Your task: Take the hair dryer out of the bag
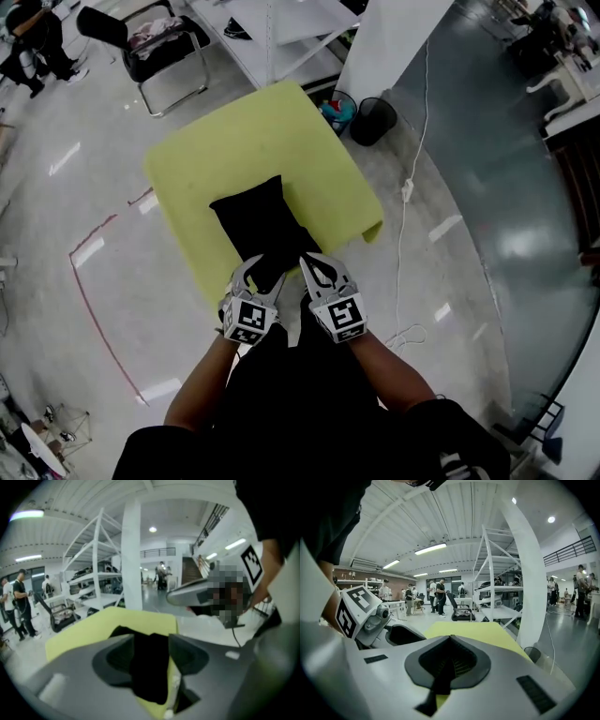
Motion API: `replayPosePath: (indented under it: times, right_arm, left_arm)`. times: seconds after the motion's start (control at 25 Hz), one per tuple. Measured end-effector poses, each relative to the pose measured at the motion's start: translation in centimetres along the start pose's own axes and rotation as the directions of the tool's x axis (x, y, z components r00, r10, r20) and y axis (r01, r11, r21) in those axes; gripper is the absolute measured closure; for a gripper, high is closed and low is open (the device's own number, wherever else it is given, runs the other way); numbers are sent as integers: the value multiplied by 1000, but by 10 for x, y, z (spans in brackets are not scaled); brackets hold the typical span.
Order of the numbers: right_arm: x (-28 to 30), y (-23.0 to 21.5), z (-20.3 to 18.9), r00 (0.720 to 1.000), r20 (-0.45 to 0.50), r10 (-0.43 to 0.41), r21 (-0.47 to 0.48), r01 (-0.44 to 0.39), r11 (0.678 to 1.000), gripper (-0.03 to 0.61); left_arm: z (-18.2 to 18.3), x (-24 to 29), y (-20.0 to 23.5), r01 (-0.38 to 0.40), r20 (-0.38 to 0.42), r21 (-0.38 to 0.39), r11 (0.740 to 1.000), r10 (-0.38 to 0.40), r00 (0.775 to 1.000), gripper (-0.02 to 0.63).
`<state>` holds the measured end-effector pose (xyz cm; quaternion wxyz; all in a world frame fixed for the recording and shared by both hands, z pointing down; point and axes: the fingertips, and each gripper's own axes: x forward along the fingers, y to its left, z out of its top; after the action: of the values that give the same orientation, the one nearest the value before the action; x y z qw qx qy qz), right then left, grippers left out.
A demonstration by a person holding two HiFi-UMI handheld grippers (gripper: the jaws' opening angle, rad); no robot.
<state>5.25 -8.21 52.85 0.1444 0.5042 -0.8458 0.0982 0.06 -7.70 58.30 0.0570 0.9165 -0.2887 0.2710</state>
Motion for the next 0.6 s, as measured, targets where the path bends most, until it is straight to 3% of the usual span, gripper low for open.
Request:
replayPosePath:
  times: [0.12,0.2,0.4,0.6]
  right_arm:
    - [10,-3,-13,1000,-14,13,21,-12,1000,572]
    - [11,-6,-19,1000,-24,15,28,-14,1000,572]
    - [8,-16,-42,998,-64,25,40,-22,999,572]
    - [4,-28,-61,995,-95,25,57,-20,998,572]
  left_arm:
    - [-32,24,-6,9,-122,78,997,1,993,312]
    - [-50,39,-8,16,-194,149,989,14,981,310]
    - [-79,66,-13,31,-284,213,977,31,958,319]
    - [-82,79,-11,7,-312,265,964,79,947,391]
